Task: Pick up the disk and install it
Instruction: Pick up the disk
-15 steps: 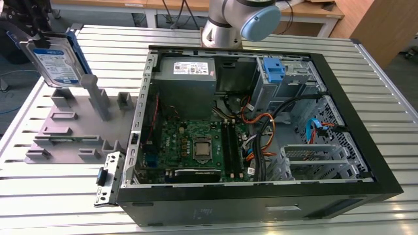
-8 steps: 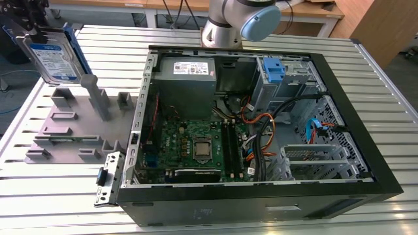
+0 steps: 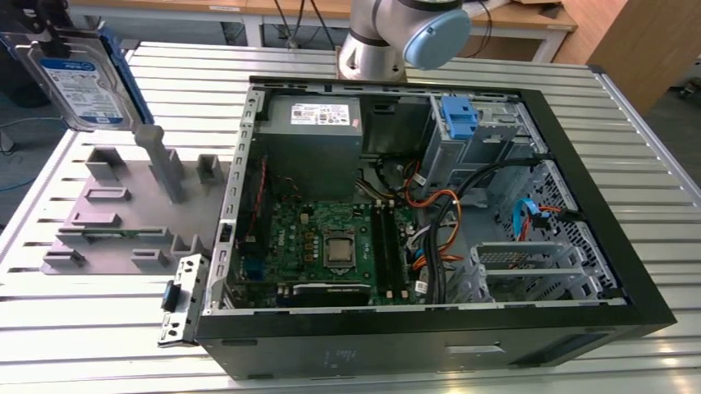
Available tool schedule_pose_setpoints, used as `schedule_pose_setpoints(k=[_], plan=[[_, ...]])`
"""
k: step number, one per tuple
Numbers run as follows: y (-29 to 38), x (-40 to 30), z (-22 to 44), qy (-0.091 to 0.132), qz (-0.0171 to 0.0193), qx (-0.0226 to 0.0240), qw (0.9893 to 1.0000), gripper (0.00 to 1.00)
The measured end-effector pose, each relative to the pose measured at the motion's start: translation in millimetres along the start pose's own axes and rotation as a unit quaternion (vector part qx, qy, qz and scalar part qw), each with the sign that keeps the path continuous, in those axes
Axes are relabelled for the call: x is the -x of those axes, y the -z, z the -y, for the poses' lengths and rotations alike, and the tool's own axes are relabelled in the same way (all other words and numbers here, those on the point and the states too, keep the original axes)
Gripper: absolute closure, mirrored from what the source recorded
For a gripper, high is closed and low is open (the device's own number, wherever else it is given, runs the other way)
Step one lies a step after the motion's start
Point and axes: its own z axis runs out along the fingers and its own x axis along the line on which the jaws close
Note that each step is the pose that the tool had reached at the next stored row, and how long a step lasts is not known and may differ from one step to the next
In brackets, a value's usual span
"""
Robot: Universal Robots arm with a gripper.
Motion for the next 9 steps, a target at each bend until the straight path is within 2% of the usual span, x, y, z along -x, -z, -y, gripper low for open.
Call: schedule_pose_setpoints(k=[9], plan=[[22.5, 1.2, -0.9, 0.0, 0.0, 0.0, 1.0, 0.65]])
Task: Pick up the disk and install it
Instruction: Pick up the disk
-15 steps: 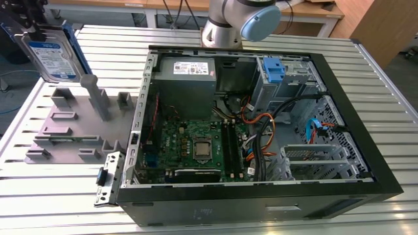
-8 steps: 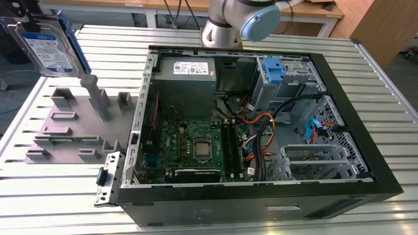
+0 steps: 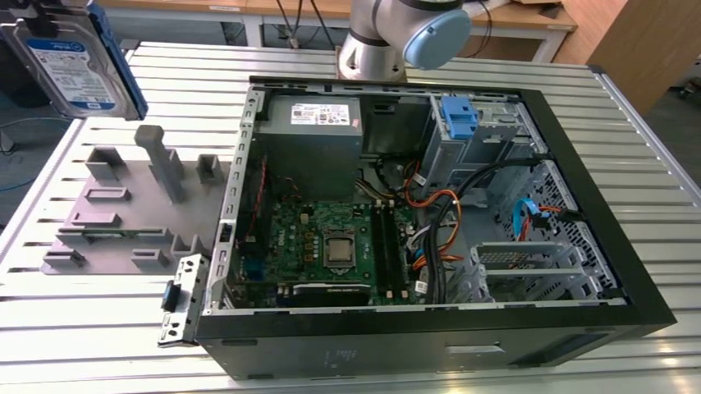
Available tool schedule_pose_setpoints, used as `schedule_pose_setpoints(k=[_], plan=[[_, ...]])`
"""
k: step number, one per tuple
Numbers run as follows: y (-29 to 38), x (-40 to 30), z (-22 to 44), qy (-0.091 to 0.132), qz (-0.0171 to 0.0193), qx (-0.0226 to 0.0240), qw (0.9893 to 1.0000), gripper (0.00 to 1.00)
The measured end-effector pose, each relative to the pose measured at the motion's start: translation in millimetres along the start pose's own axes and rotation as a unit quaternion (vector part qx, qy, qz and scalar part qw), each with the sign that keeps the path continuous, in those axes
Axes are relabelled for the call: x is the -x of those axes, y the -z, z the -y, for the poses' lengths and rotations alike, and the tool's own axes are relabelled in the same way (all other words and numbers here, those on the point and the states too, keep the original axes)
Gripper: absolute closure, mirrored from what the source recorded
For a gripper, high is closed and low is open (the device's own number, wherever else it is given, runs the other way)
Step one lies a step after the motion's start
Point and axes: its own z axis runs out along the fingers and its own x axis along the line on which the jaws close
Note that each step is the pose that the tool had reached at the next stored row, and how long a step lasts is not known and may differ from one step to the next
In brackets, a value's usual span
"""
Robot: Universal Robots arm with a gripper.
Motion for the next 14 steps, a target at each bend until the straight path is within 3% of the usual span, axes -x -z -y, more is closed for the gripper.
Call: schedule_pose_setpoints(k=[14], plan=[[46.3, 2.4, -2.0, 0.0, 0.0, 0.0, 1.0, 0.65]])
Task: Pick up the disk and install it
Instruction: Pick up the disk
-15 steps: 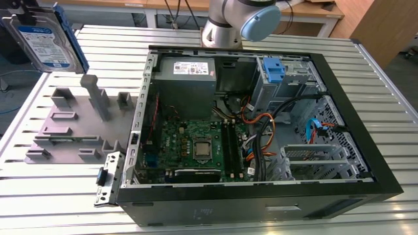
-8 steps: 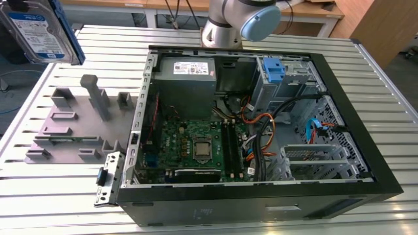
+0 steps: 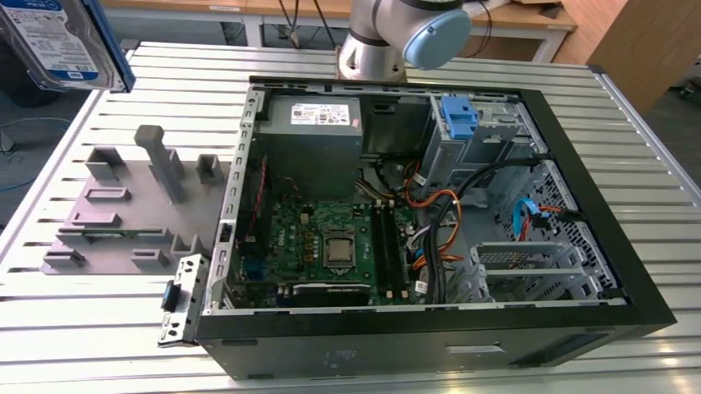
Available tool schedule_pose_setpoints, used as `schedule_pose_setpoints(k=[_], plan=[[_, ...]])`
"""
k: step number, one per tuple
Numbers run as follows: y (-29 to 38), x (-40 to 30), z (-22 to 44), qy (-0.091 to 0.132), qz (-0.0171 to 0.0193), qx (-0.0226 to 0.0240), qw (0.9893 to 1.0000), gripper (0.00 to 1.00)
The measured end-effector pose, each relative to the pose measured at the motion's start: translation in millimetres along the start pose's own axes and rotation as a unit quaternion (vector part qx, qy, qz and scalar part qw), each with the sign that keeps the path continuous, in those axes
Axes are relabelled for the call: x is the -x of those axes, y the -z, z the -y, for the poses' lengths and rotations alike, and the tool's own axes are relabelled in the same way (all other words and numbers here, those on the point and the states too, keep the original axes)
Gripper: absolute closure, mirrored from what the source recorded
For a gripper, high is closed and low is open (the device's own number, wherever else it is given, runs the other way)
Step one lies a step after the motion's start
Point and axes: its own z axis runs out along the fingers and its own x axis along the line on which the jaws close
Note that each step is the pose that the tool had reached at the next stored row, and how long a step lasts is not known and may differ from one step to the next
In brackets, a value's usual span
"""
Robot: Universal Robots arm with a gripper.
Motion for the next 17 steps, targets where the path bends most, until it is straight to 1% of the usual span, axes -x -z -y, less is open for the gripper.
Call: schedule_pose_setpoints(k=[5, 8, 17], plan=[[12.3, 0.6, -0.5, 0.0, 0.0, 0.0, 1.0, 0.65], [16.4, 0.8, -0.7, 0.0, 0.0, 0.0, 1.0, 0.65], [17.3, 0.9, -0.5, 0.0, 0.0, 0.0, 1.0, 0.65]])
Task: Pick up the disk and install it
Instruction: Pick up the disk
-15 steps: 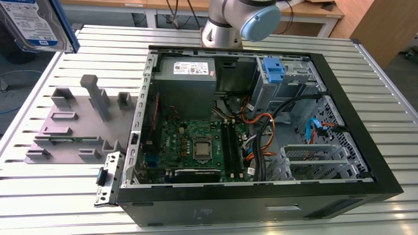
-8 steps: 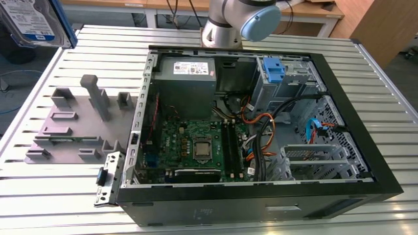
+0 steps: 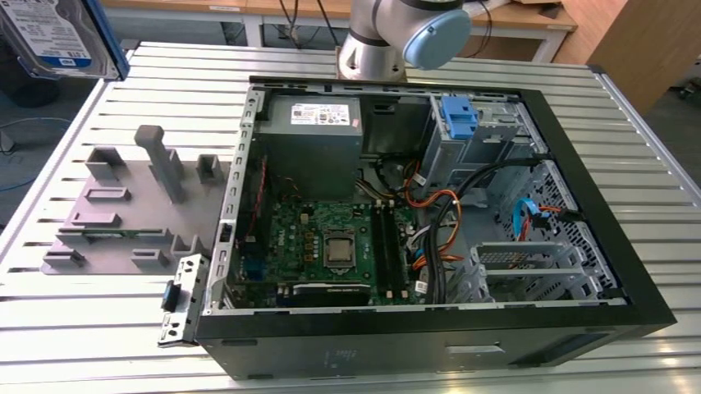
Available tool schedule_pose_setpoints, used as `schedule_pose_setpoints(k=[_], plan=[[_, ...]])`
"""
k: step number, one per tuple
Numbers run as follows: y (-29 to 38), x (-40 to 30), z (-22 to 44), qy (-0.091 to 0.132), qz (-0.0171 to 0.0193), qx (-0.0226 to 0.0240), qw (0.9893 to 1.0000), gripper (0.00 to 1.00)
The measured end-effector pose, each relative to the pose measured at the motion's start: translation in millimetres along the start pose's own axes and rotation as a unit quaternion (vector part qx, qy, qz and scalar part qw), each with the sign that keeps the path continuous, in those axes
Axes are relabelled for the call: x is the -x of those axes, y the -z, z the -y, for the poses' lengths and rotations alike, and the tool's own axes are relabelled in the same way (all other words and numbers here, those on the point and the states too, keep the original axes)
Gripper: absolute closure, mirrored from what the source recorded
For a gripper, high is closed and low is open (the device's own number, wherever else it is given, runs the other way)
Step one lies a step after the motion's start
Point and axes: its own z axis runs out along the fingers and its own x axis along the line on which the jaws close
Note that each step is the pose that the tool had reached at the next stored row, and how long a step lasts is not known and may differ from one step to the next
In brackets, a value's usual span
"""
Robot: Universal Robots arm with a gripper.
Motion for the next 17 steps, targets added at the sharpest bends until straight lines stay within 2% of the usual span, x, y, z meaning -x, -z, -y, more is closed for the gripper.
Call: schedule_pose_setpoints(k=[4, 13, 17], plan=[[0.2, 0.1, 4.4, 0.0, 0.0, 0.0, 1.0, 0.65], [0.9, 0.9, 23.8, 0.0, 0.0, 0.0, 1.0, 0.65], [0.9, 1.1, 26.1, 0.0, 0.0, -0.0001, 1.0, 0.65]])
